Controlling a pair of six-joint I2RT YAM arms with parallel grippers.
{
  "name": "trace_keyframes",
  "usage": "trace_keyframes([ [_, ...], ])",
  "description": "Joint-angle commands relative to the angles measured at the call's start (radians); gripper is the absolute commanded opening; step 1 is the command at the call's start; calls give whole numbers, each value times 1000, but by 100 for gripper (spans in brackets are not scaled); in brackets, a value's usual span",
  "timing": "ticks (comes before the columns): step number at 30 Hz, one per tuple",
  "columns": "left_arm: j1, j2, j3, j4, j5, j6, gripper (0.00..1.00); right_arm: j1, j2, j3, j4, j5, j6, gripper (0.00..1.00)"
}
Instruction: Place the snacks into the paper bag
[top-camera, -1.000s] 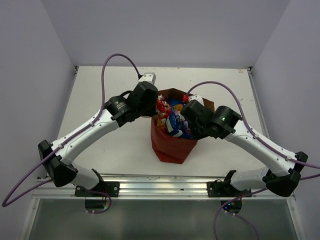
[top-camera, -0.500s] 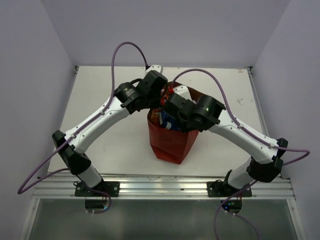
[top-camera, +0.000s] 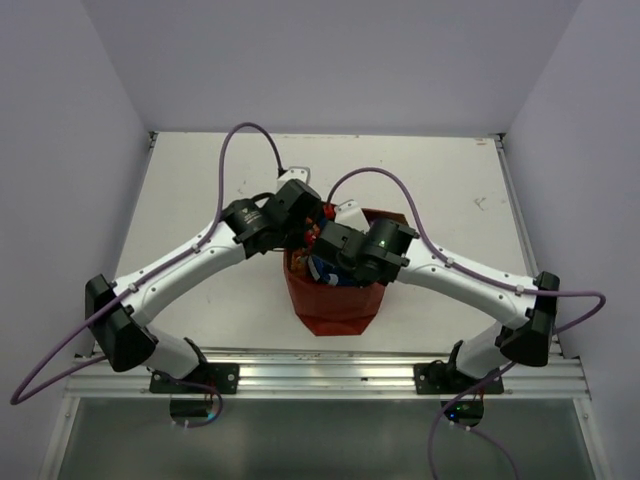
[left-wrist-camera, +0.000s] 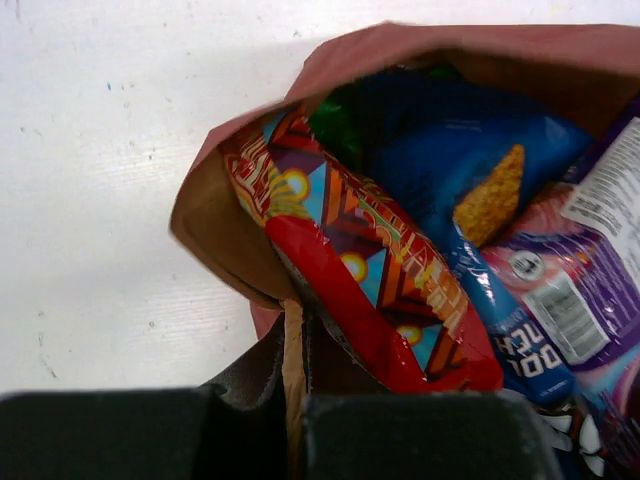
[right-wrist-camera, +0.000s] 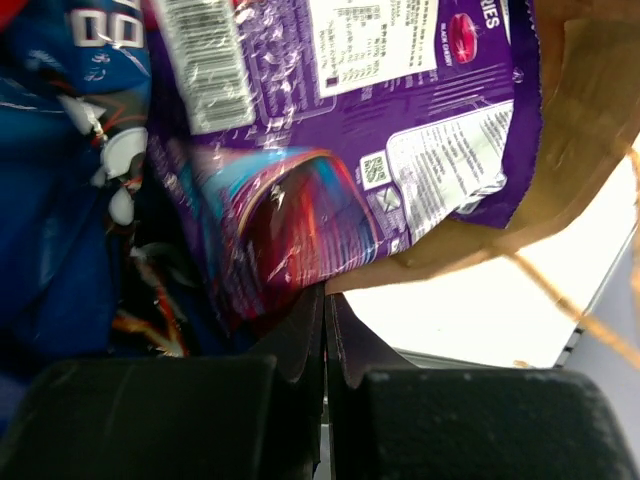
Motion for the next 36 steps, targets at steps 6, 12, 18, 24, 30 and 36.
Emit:
trace_keyframes([
  [6,-29,88,505,-109,7,9,0,11,60,475,-109,143,-23,0],
  [12,-35,30,318,-79,15,-17,0,34,38,403,-77,120,-5,0],
  [18,-37,-62,-18,90,58,-60,0,32,-3,114,58,82,32,0],
  [24,-49,-85,18,67,10,-56,0,32,-35,107,63,97,52,0],
  [30,-75,-79,121,47,-28,-54,0,34,-47,169,5,142,75,0],
  [36,-77,-62,110,55,-16,-41,0,34,-55,112,34,114,75,0],
])
